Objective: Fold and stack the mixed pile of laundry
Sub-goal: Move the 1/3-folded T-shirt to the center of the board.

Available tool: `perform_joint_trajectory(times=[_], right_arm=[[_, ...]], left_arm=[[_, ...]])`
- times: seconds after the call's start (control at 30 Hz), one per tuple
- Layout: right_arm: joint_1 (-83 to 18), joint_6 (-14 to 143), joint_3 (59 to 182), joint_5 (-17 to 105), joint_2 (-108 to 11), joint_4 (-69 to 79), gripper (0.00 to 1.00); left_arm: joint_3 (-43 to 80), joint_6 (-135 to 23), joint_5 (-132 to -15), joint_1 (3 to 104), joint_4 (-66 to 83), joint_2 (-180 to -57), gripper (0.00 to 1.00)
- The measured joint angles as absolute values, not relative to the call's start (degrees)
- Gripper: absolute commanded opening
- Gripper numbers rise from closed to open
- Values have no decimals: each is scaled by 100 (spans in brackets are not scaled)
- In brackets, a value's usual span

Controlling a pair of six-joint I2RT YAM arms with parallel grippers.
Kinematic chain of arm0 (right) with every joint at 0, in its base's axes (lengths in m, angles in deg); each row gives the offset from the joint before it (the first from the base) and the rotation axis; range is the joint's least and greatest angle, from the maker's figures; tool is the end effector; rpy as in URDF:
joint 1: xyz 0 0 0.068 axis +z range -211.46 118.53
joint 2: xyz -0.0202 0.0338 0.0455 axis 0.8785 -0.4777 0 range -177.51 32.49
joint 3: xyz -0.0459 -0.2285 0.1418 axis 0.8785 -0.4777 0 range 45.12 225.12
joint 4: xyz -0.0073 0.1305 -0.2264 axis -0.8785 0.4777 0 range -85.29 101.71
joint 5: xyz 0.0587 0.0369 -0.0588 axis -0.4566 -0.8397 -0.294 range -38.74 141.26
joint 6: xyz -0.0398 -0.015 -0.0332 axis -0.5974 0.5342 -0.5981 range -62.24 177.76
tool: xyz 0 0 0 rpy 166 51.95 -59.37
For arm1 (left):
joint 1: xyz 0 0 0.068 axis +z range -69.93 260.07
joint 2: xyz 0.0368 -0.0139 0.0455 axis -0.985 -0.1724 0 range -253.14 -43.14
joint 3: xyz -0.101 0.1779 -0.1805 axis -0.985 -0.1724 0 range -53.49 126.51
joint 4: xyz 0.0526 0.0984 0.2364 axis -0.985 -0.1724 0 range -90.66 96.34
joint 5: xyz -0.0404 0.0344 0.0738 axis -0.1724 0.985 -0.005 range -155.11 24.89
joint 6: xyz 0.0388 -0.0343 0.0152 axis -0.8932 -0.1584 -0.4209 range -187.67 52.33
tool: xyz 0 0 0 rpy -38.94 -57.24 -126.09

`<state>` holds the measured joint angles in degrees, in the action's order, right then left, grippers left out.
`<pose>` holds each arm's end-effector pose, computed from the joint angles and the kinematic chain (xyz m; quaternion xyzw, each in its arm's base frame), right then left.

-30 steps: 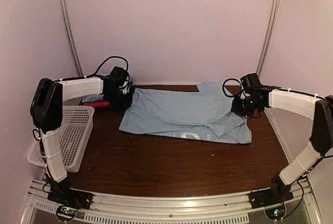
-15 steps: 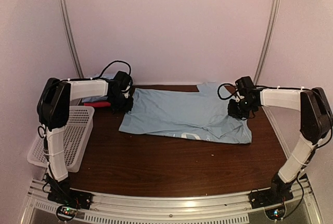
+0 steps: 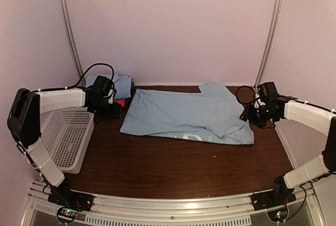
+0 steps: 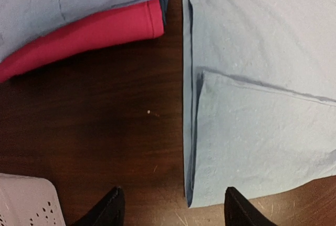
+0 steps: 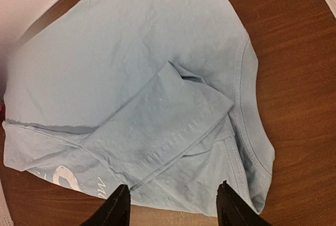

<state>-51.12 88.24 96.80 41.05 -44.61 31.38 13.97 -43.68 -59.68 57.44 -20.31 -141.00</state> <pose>0.2695 0.0555 0.2338 0.1362 0.9326 0.1917 0.2739 0.3310 -0.1344 0.2109 -0.0248 0.9577 -0.0703 0.2781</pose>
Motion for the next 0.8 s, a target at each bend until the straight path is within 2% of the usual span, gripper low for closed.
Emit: perform_joint_trajectory(times=[0.23, 0.47, 0.8], right_arm=[[-5219, 9095, 8626, 4111, -4181, 3204, 48], [-5236, 9119, 8532, 4216, -4378, 3147, 43], [-5278, 9056, 8493, 4413, -4710, 3057, 47]], left_arm=[[158, -4134, -6696, 6028, -1502, -13947, 55], [128, -4130, -7259, 6037, -987, -14238, 50], [128, -4143, -7561, 6037, -687, -14487, 50]])
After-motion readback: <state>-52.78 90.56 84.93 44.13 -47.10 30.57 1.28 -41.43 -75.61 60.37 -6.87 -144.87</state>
